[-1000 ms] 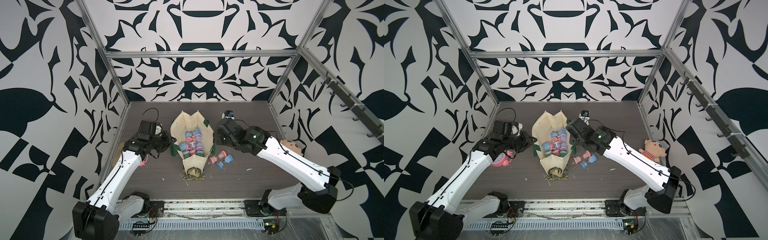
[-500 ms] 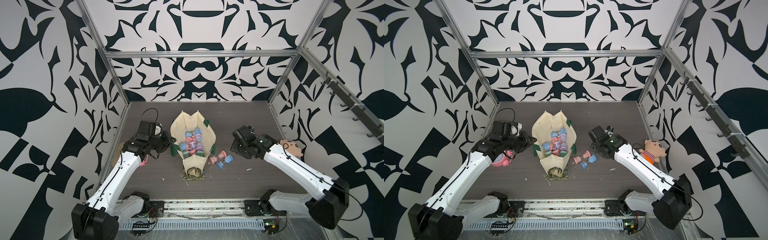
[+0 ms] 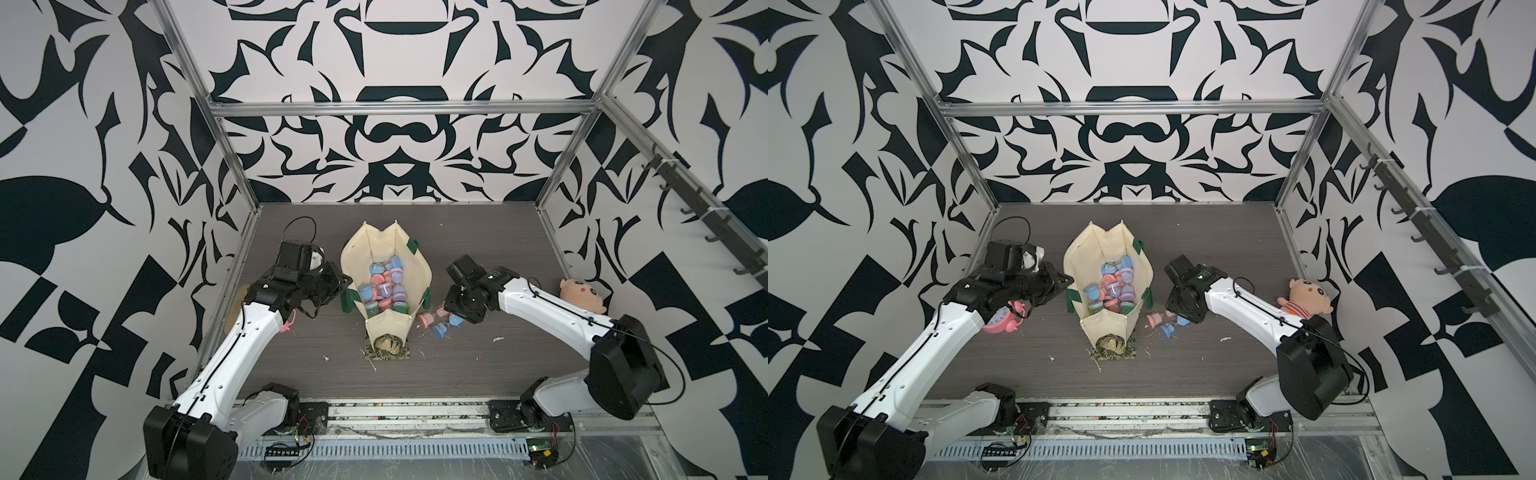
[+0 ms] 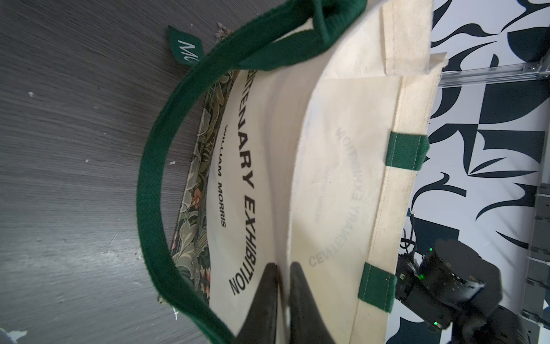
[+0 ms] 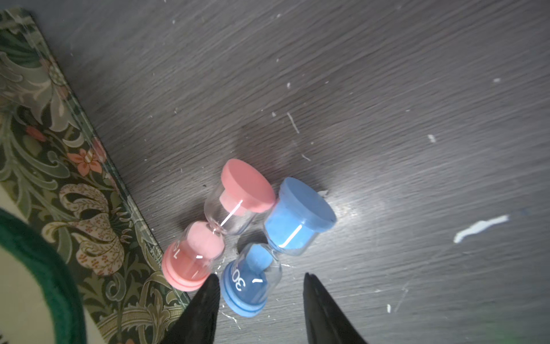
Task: Put the hourglass into the canvas bag
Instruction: Pick up the hourglass from the center of the board.
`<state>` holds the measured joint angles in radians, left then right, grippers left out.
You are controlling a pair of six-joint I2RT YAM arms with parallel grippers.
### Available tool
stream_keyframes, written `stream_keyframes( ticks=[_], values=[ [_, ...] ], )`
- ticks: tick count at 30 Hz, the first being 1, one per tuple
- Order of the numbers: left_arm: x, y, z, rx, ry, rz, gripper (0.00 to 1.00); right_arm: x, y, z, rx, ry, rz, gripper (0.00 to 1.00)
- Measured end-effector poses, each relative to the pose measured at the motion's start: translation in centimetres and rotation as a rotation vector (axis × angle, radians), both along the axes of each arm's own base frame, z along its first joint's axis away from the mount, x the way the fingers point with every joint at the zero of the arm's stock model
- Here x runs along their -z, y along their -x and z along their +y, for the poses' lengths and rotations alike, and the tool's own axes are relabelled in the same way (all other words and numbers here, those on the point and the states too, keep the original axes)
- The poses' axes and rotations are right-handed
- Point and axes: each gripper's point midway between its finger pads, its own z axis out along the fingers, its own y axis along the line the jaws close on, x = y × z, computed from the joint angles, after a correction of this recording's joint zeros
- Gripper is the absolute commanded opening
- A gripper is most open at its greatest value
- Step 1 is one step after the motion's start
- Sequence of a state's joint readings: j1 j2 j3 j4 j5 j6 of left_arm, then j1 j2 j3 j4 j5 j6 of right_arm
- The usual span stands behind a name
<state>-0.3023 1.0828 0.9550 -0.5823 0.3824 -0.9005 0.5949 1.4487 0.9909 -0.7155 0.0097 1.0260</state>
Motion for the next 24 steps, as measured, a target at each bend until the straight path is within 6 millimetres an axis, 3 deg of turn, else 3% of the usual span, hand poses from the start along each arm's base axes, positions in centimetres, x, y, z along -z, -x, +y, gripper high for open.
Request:
stream_keyframes(
  ticks=[12,24],
  values=[
    [0.1,0.0,0.0,0.000,-0.001,0.004,0.13,2.6,-1.0,1.8,-0.014,-0.022,0.057,0.49],
    [0.2,-0.1,0.0,0.002,-0.003,0.003,0.13,3.8,-2.8,3.2,-0.017,-0.020,0.076,0.50]
  ],
)
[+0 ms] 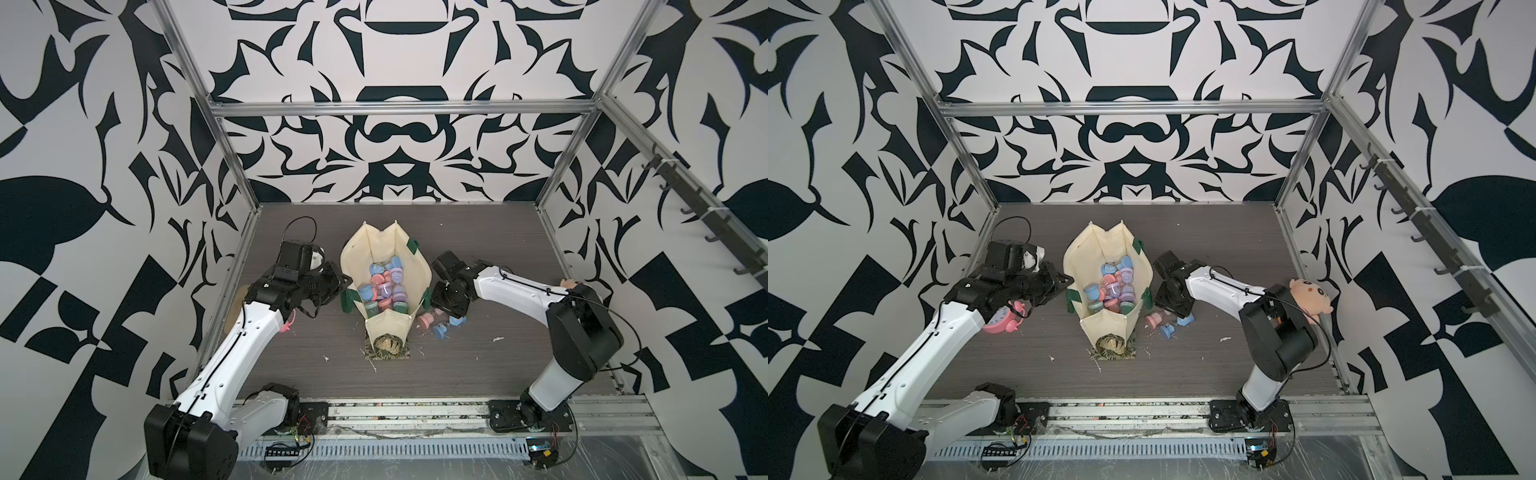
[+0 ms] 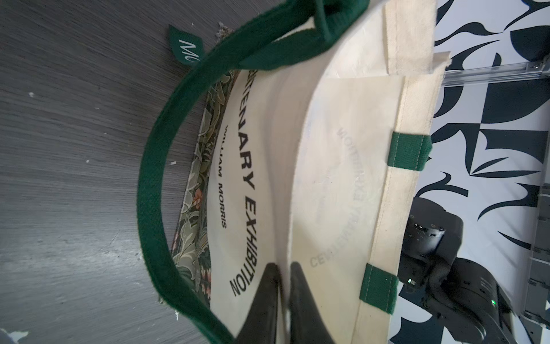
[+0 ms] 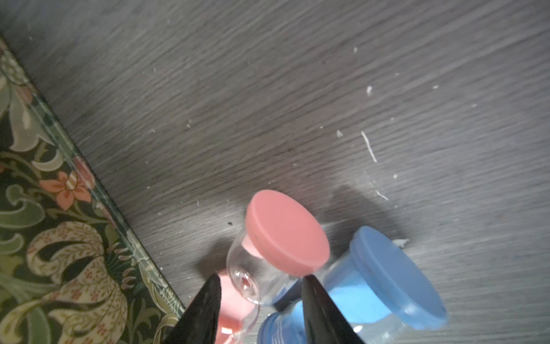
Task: Put the hourglass into the canvas bag
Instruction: Pick up the hourglass from the center of the board.
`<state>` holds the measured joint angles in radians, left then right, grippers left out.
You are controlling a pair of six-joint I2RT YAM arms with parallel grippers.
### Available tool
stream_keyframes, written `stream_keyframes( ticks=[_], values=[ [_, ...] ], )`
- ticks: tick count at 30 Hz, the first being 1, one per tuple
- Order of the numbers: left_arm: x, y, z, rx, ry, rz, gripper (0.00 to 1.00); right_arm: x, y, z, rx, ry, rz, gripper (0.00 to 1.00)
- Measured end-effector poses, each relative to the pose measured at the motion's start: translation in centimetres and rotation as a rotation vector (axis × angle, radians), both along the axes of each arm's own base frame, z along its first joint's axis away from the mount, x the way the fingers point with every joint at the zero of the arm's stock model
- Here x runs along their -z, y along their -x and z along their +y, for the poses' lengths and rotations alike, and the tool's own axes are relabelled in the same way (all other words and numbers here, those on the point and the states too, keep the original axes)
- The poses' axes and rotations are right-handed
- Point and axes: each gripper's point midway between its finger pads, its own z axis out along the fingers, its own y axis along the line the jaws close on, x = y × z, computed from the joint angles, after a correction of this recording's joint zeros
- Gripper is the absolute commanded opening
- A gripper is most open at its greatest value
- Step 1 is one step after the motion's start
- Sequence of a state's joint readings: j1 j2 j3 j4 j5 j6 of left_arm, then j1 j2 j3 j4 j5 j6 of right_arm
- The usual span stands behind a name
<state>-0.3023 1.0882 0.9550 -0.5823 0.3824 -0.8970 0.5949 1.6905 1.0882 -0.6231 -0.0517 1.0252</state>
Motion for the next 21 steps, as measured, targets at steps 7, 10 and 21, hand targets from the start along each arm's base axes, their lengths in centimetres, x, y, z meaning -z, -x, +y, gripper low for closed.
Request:
stream_keyframes(
  ticks=[7,10,21],
  values=[
    [0.0,0.0,0.0,0.000,0.000,0.000,0.13,1.4,-1.3,0.5,0.001,0.022,0.025,0.50],
    [0.0,0.0,0.0,0.001,-0.001,-0.001,0.13,1.9,-1.7,0.7,0.001,0.030,0.035,0.50],
    [0.0,0.0,0.0,0.004,-0.004,-0.004,0.15,2.8,-2.8,0.5,0.001,0.043,0.048,0.44]
  ],
)
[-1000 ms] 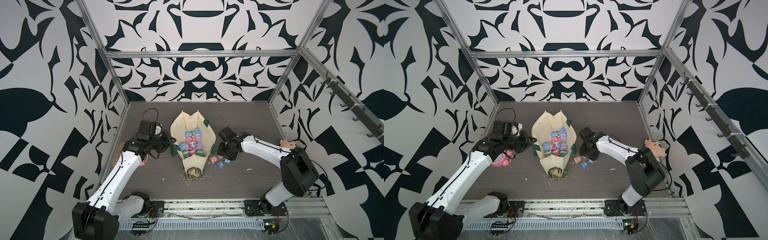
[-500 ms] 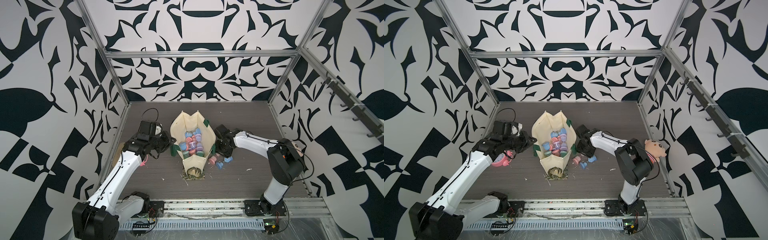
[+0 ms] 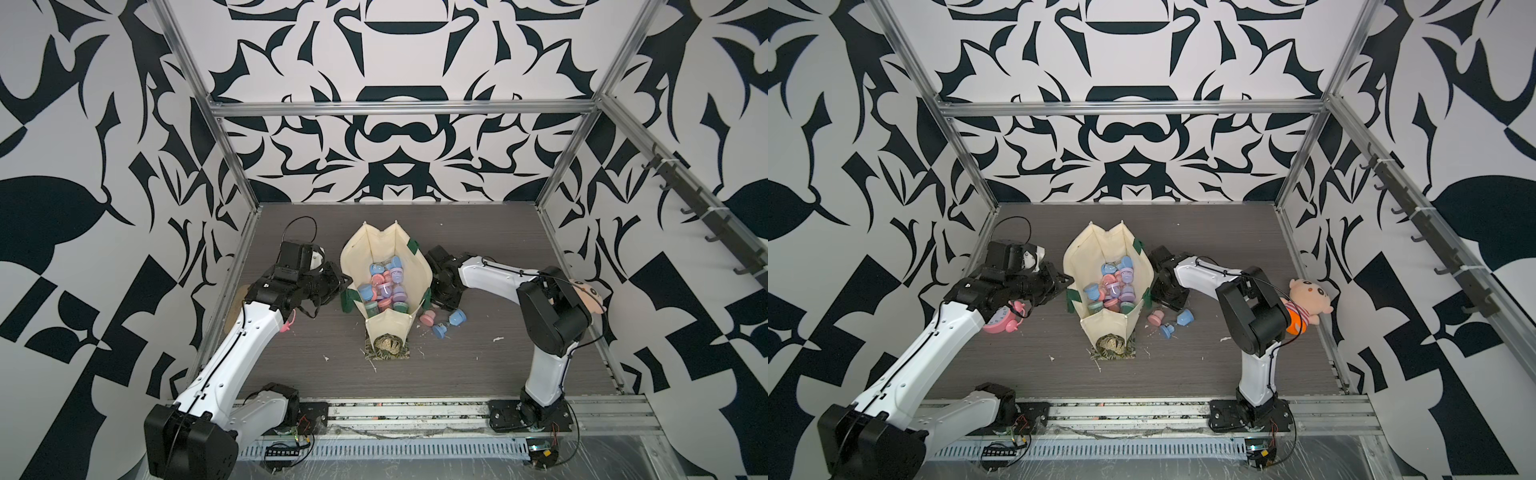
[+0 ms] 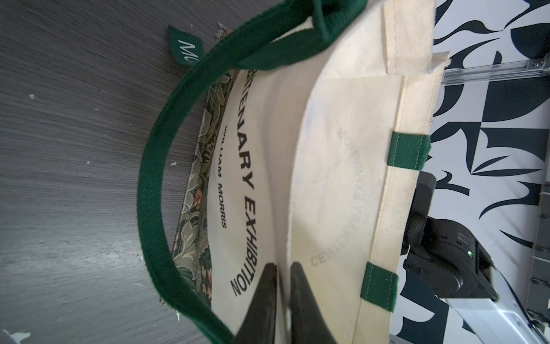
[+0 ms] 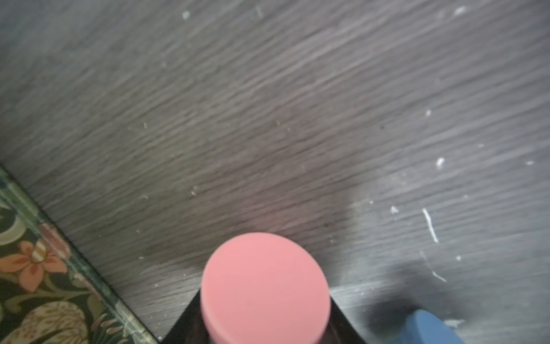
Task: Put the hourglass into the canvas bag
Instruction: Pick up the hourglass from the center of the board.
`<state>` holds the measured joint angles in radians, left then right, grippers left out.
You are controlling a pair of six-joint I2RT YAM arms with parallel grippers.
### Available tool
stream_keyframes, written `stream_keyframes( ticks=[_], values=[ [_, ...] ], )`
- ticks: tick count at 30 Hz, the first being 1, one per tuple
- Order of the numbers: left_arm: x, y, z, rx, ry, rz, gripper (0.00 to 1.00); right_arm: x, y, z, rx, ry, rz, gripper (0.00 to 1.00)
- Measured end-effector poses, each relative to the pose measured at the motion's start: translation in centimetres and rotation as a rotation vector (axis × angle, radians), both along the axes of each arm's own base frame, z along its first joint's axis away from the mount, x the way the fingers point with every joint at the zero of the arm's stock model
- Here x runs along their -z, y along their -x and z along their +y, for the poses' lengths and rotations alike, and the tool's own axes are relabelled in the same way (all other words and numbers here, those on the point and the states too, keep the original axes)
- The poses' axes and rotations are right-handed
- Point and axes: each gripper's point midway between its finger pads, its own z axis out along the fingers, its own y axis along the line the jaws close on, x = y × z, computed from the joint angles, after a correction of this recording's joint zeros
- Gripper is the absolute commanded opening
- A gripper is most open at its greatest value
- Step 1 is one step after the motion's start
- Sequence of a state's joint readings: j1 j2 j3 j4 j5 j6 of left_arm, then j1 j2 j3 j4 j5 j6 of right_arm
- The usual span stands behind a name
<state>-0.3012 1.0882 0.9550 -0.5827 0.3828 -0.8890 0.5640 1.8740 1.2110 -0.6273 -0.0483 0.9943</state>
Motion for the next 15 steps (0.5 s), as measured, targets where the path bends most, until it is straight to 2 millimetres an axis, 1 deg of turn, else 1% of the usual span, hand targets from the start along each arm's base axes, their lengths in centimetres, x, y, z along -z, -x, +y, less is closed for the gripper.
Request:
stream_keyframes(
  ticks=[3,6,13,15],
  values=[
    [0.00,0.00,0.00,0.000,0.000,0.000,0.15,0.00,-0.05,0.03,-0.003,0.000,-0.002,0.37],
    [0.00,0.00,0.00,0.000,0.000,0.000,0.15,-0.05,-0.14,0.05,-0.002,-0.002,-0.004,0.27],
    [0.00,-0.02,0.04,-0.001,0.000,0.000,0.16,-0.13,-0.27,0.05,-0.004,-0.006,-0.005,0.13],
    [0.00,-0.04,0.06,-0.002,0.000,0.000,0.17,-0.18,-0.38,0.04,-0.005,-0.008,-0.008,0.07]
  ],
)
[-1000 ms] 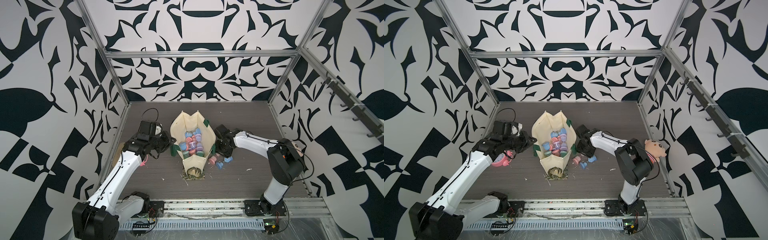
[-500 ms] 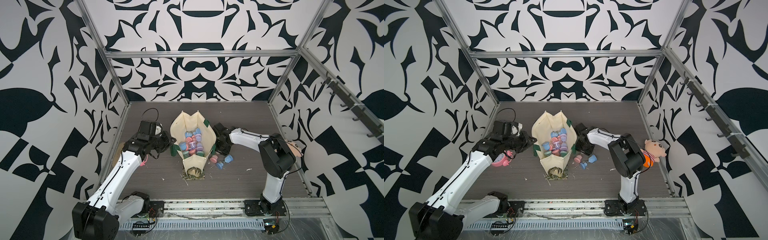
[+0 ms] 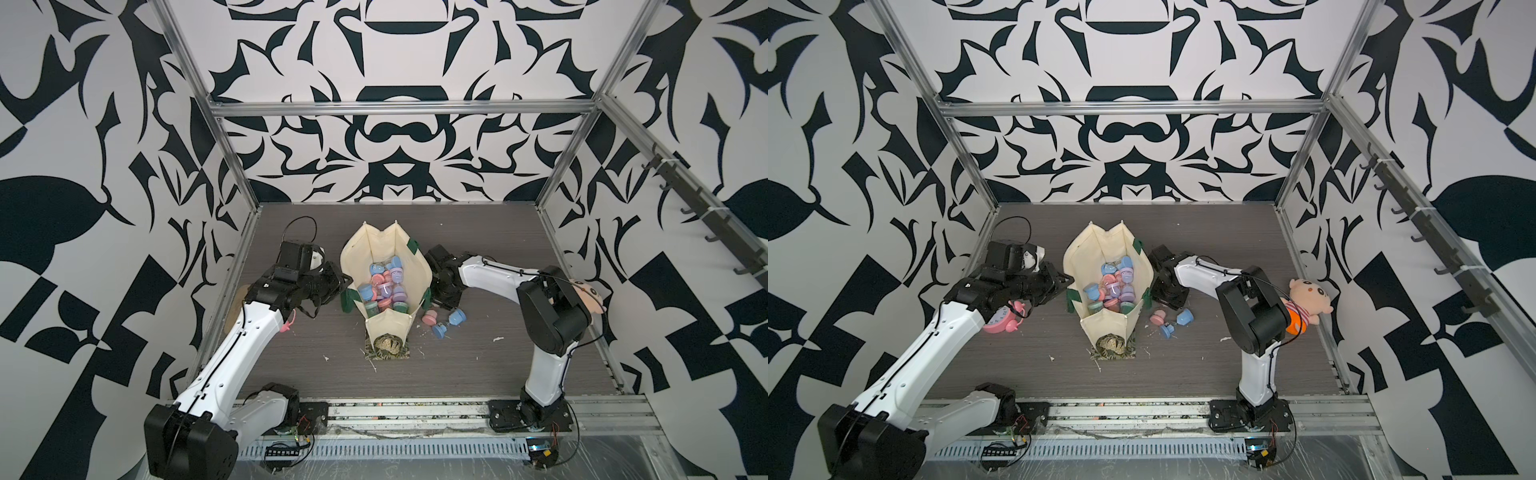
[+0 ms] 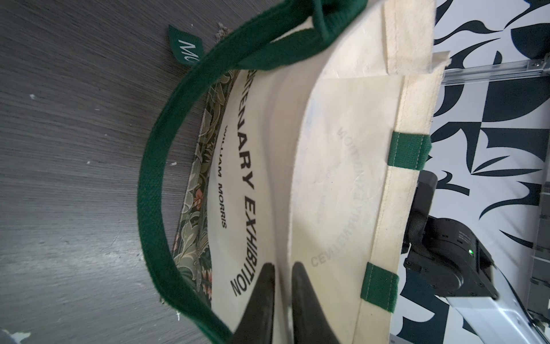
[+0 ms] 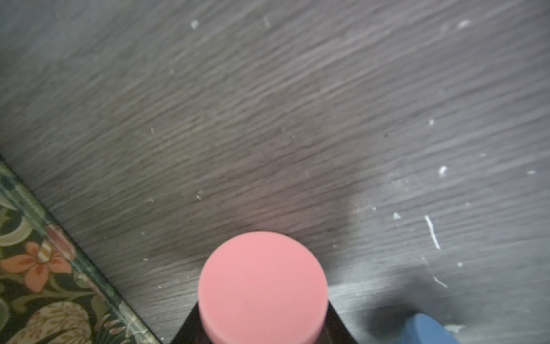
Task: Put the hourglass into the canvas bag
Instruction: Pick up the hourglass from the center of the board.
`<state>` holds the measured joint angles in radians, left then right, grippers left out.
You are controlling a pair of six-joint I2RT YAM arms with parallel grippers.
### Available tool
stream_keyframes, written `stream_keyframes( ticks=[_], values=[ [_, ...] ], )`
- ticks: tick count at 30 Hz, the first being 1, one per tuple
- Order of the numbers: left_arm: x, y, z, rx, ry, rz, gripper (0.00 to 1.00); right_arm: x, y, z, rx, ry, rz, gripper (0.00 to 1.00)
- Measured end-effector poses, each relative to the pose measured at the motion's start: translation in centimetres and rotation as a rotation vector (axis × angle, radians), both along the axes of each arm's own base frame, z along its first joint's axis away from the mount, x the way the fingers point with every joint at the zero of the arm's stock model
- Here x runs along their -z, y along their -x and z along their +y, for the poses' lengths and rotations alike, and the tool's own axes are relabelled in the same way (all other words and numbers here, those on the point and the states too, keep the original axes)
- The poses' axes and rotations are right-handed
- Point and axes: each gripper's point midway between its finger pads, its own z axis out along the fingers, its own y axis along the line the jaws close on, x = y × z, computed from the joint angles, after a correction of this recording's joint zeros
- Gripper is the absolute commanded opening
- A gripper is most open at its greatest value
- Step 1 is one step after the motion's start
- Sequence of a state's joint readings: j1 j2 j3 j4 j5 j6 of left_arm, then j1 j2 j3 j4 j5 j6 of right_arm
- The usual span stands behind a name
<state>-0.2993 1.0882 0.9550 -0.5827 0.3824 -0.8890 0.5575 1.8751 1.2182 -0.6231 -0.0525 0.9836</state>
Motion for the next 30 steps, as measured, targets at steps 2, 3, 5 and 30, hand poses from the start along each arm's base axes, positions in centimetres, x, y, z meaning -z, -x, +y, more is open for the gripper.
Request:
stream_keyframes(
  ticks=[2,3,5,30],
  values=[
    [0.0,0.0,0.0,0.000,0.000,0.000,0.17,0.0,-0.1,0.0,-0.002,0.000,-0.002,0.01],
    [0.0,0.0,0.0,0.000,0.000,0.000,0.17,-0.1,-0.1,0.0,-0.003,0.000,-0.004,0.00],
    [0.0,0.0,0.0,0.000,0.000,0.000,0.17,-0.2,-0.2,0.0,-0.006,0.001,-0.009,0.00],
    [-0.2,0.0,0.1,-0.005,0.004,-0.005,0.19,-15.1,1.0,-3.8,0.008,-0.037,-0.368,0.00]
  ],
)
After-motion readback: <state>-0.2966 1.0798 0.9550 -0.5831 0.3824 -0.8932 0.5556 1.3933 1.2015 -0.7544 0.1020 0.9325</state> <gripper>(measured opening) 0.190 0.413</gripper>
